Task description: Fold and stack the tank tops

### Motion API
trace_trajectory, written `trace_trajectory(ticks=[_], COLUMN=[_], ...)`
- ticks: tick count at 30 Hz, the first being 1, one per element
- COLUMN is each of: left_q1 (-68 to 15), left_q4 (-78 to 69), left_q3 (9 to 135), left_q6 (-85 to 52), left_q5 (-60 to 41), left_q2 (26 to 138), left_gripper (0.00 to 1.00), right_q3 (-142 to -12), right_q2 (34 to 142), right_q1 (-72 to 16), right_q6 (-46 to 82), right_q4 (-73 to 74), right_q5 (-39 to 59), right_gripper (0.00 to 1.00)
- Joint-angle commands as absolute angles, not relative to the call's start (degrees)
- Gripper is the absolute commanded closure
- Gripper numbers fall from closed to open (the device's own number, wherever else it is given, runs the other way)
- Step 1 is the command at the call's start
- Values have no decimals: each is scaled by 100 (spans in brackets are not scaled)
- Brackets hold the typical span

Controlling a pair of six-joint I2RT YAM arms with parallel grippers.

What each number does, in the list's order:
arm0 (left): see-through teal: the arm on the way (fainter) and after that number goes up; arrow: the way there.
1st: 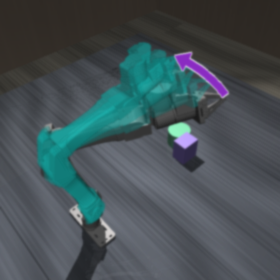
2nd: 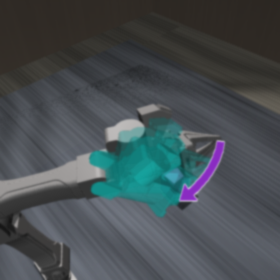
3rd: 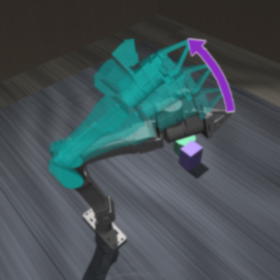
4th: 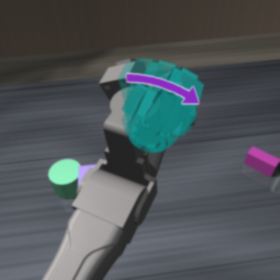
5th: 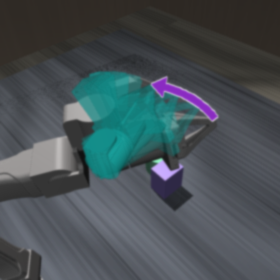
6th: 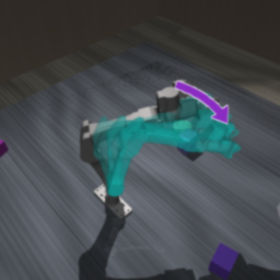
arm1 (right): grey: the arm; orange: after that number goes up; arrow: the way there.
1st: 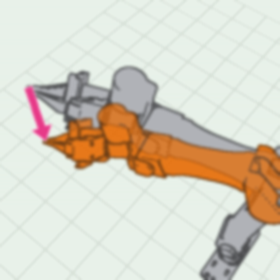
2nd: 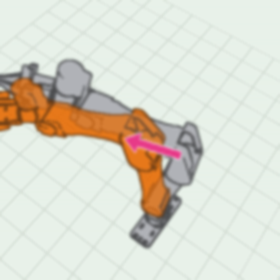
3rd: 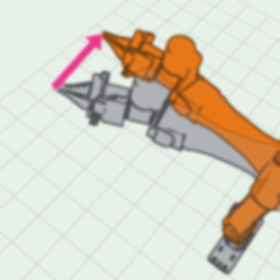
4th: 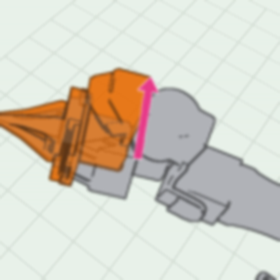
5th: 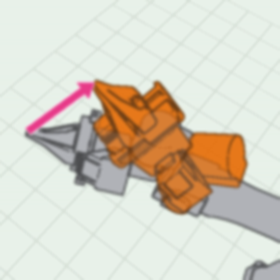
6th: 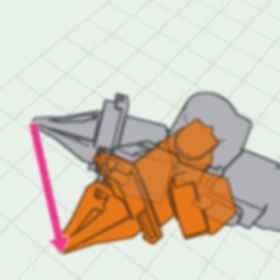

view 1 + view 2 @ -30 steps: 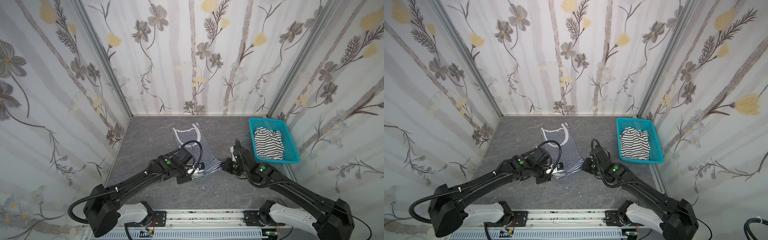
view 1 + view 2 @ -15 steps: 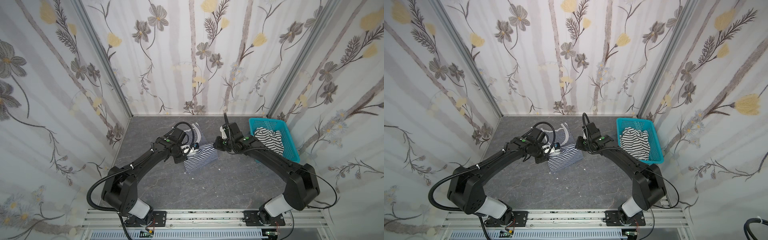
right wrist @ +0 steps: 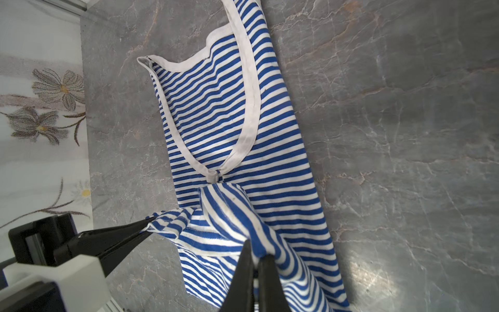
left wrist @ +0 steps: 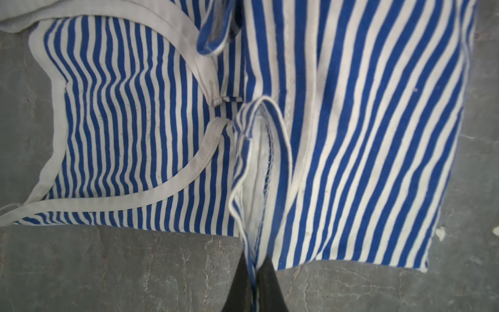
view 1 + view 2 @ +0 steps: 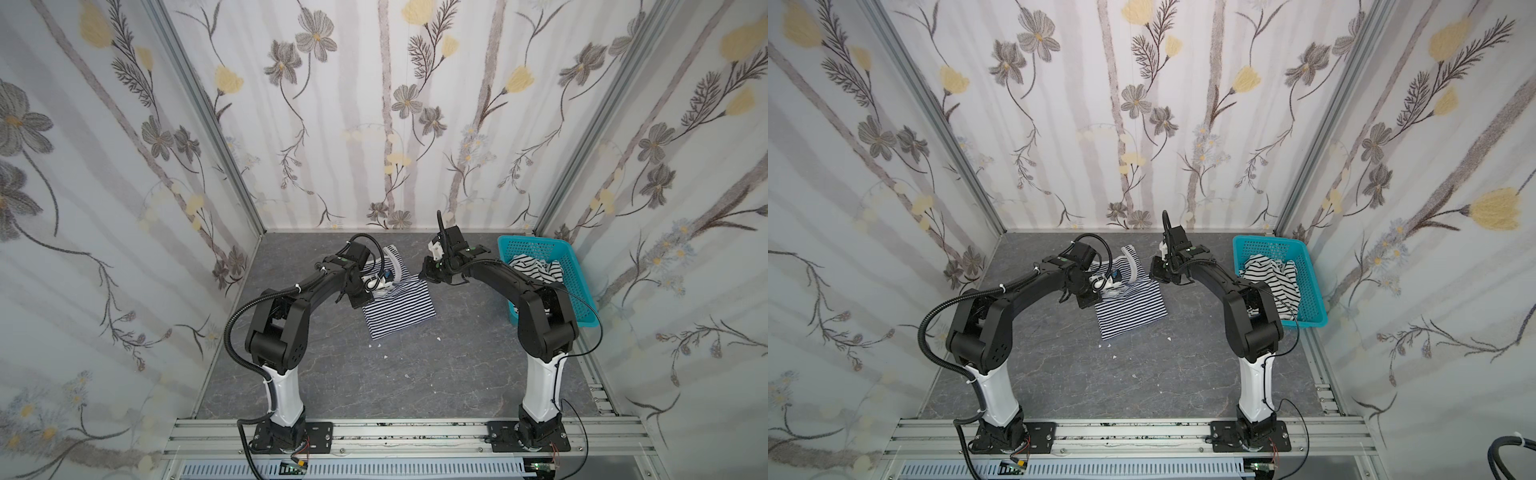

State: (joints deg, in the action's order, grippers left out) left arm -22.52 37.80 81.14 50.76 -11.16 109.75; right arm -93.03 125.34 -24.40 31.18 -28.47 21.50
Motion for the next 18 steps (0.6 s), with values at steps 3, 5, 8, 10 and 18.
trace_trajectory(ticks=[3,5,8,10,18], left_q1=[-2154,-2138,-2125,-2094,-1990], left_q4=[3614,3595,3541,3504,3389], left_q3=[8391,8454,8503,8533,8855], left_q6=[4982,4971,4940,4902,4729], left_q5=[-1067,-1016,-976,-966,-805], left_q2=[11358,11451,11548,11589,11868], left_gripper=[98,97,97,95,89], right_q3=[-9683,-9841,-10064,-10137,-10439], right_q2=[12982,13138,13308,13345,13726], right_q1=[-2385,-2388,-2385,-2387,-2354], right_q6=[2957,2947,2926,2917,2825], right_q4=[-2775,-2795,-2847,-2839,-2966], right_q5=[2633,2739,2847,2865,2911], right_gripper=[100,100,100,100,100])
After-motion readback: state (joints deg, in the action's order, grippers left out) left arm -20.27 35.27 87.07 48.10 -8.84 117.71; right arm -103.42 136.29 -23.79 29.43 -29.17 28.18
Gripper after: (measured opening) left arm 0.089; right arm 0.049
